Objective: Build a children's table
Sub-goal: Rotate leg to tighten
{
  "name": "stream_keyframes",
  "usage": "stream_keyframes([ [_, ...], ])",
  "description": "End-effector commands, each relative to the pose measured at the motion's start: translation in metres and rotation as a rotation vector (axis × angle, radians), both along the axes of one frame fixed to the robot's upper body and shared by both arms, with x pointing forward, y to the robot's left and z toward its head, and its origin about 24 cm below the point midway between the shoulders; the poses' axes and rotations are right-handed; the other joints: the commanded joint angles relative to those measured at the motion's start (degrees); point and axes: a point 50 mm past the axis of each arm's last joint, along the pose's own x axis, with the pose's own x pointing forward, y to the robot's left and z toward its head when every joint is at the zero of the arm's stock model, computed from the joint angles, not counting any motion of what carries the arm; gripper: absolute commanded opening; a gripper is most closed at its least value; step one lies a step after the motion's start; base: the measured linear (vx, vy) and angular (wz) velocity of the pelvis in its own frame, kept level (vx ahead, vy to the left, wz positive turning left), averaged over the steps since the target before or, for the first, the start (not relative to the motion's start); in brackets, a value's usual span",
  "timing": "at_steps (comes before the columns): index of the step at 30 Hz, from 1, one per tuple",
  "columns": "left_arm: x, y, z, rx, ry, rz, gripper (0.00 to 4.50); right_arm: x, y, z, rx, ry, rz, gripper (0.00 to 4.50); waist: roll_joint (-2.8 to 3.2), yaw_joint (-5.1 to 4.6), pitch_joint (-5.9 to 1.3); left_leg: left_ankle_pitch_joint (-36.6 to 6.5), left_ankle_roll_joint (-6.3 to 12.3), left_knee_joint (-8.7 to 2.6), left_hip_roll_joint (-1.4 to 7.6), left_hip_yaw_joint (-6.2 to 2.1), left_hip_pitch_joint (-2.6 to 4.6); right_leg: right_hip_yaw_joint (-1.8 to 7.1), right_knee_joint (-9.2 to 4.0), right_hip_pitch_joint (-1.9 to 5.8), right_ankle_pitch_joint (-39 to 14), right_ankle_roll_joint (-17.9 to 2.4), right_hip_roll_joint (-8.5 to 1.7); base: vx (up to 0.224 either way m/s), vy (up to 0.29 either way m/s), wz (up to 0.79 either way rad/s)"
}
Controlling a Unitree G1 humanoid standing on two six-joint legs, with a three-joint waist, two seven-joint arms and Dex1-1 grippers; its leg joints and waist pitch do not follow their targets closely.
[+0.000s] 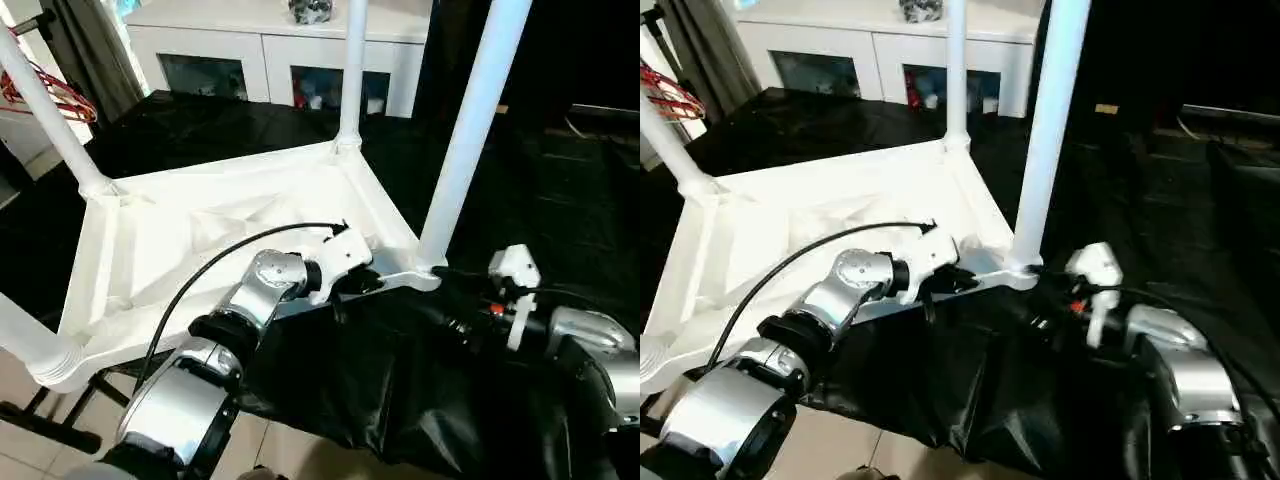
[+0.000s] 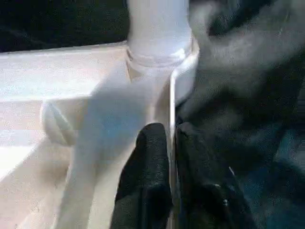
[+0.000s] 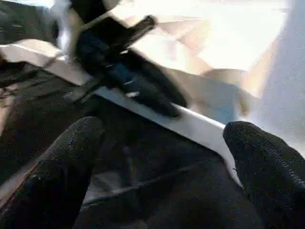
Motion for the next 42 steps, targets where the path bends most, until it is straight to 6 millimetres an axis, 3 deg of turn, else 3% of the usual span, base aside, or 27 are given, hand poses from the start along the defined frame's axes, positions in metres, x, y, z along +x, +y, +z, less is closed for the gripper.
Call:
stream_keyframes([
  [1,0.001,0.012,0.004,-0.015,0.008,0.019,0.84,-0.002,0.004,0.005,0.014,0.001,0.033,4.50,-1.95,0.15,-3.95,-5.94,7.28,-3.41,4.29,-2.19,0.47,2.89,-4.29,2.45,-12.07,-10.67,-6.06,0.000,0.000,0.00],
  [2,0.001,0.012,0.004,-0.015,0.008,0.019,0.89,-0.002,0.004,0.005,0.014,0.001,0.033,4.50,-1.84,0.04,-3.95,-5.05,7.58,-3.40,4.37,-2.24,0.35,2.93,-4.00,2.39,-9.59,-11.32,-6.02,0.000,0.000,0.00],
  [4,-0.004,0.031,0.005,-0.021,0.035,0.047,1.23,0.000,0.009,0.009,0.044,-0.008,0.021,4.50,-1.99,0.00,-4.29,-2.84,8.20,-3.13,4.37,-2.28,0.03,3.03,-3.18,2.65,-4.89,-12.53,-6.26,0.000,0.000,0.00],
  [6,-0.019,0.062,0.006,-0.005,0.113,0.083,1.34,0.005,0.018,0.010,0.086,-0.026,-0.009,4.50,-2.24,-0.06,-4.73,0.17,9.12,-2.85,4.58,-2.35,-0.29,3.10,-1.96,2.79,0.44,-13.60,-6.56,0.000,0.000,0.00],
  [7,-0.025,0.071,0.006,0.001,0.128,0.091,1.34,0.006,0.022,0.010,0.099,-0.028,-0.012,4.50,-1.73,-0.38,-4.35,0.59,9.61,-2.86,4.40,-2.22,-0.44,2.95,-2.17,2.12,0.41,-14.22,-6.25,0.000,0.000,0.00],
  [8,-0.035,0.085,0.008,0.007,0.154,0.109,1.45,0.008,0.028,0.011,0.121,-0.035,-0.018,4.50,-2.00,-0.64,-4.35,-1.16,8.93,-2.83,4.29,-2.08,-0.09,3.05,-2.35,2.15,-1.83,-14.07,-6.17,0.000,0.000,0.00],
  [9,-0.041,0.093,0.009,0.011,0.168,0.118,1.58,0.010,0.032,0.011,0.137,-0.035,-0.027,4.50,-1.93,-0.75,-4.33,-1.02,8.43,-2.98,4.42,-2.20,-0.21,3.12,-2.14,2.28,-2.01,-14.30,-6.30,0.000,0.000,0.00],
  [11,-0.055,0.105,0.013,0.022,0.198,0.114,1.70,0.012,0.038,0.011,0.167,-0.028,-0.031,4.50,-1.56,-0.97,-3.57,-5.12,6.53,-3.30,4.16,-1.99,0.23,3.17,-3.38,1.62,-9.94,-13.11,-5.86,0.000,0.000,0.00],
  [15,-0.072,0.115,0.020,0.017,0.233,0.103,2.09,0.015,0.048,0.012,0.201,-0.021,-0.029,4.50,-1.18,-0.55,-3.10,-10.23,2.84,-3.98,4.40,-1.90,1.42,3.47,-4.20,0.90,-17.09,-10.90,-5.28,0.000,0.000,0.00],
  [16,-0.078,0.118,0.026,-0.001,0.242,0.106,2.09,0.016,0.054,0.012,0.217,-0.017,-0.025,4.50,-1.20,-0.45,-3.16,-10.29,2.37,-4.09,4.47,-2.03,1.33,3.55,-3.93,0.97,-16.52,-10.95,-5.35,0.000,0.000,0.00],
  [17,-0.081,0.119,0.029,-0.007,0.247,0.109,2.20,0.017,0.056,0.012,0.223,-0.015,-0.025,4.50,-1.20,-0.68,-3.31,-8.65,1.97,-4.23,4.24,-2.08,0.80,3.51,-3.41,1.32,-13.37,-11.26,-5.15,0.000,0.000,0.00],
  [18,-0.089,0.122,0.037,-0.021,0.256,0.117,2.34,0.018,0.066,0.011,0.242,-0.005,-0.018,4.50,-1.03,-0.57,-3.47,-8.60,1.42,-4.03,4.35,-1.97,1.32,3.66,-3.08,1.08,-11.28,-11.86,-5.26,0.000,0.000,0.00],
  [21,-0.100,0.125,0.045,-0.026,0.281,0.122,2.53,0.027,0.082,0.006,0.246,-0.009,-0.085,4.50,-0.99,-1.05,-3.47,-7.60,1.34,-4.00,4.00,-1.98,0.76,3.69,-2.79,1.27,-8.59,-13.08,-5.33,0.000,0.000,0.00],
  [24,-0.109,0.126,0.047,-0.016,0.311,0.111,2.66,0.037,0.093,0.003,0.257,0.000,-0.178,4.50,-1.09,-1.19,-3.26,-8.55,0.84,-4.09,3.75,-2.04,0.71,3.73,-3.22,1.50,-11.00,-12.51,-5.31,0.000,0.000,0.00],
  [25,-0.114,0.128,0.046,-0.004,0.324,0.104,2.79,0.044,0.098,0.002,0.266,0.000,-0.238,4.50,-0.63,-1.21,-3.36,-8.62,0.21,-4.05,3.79,-2.09,0.88,3.78,-3.09,1.38,-11.16,-12.30,-5.31,0.000,0.000,0.00],
  [26,-0.114,0.128,0.046,-0.003,0.325,0.104,2.95,0.044,0.098,0.002,0.267,0.000,-0.242,4.50,-0.74,-1.51,-3.32,-9.01,-0.20,-4.27,3.70,-2.10,0.88,3.66,-3.21,1.33,-11.47,-11.95,-5.00,0.000,0.000,0.00],
  [30,-0.122,0.133,0.043,0.065,0.364,0.134,3.31,0.058,0.111,-0.001,0.316,0.048,-0.405,4.50,-0.51,-1.88,-3.53,-9.39,-1.11,-4.22,3.59,-2.16,1.05,3.74,-2.78,1.39,-9.37,-11.88,-4.90,0.000,0.000,0.00],
  [37,-0.127,0.144,0.032,0.195,0.385,0.193,3.84,0.072,0.112,-0.004,0.312,0.025,-0.586,4.50,-0.29,-1.91,-3.59,-8.46,-1.83,-4.14,3.46,-2.00,1.27,3.72,-2.44,1.30,-6.94,-11.22,-4.54,0.000,0.000,0.00],
  [40,-0.126,0.150,0.030,0.257,0.378,0.223,4.23,0.083,0.103,-0.006,0.306,0.031,-0.752,4.50,-0.43,-2.14,-3.52,-10.17,-2.36,-4.20,3.31,-2.02,1.18,3.78,-2.57,1.45,-8.95,-11.08,-4.74,0.000,0.000,0.00],
  [42,-0.127,0.152,0.029,0.285,0.377,0.228,4.28,0.088,0.095,-0.006,0.300,0.023,-0.822,4.50,-0.38,-1.96,-3.47,-11.46,-2.83,-4.15,3.30,-1.91,1.54,3.85,-2.75,1.12,-10.60,-10.55,-4.66,0.000,0.000,0.00],
])
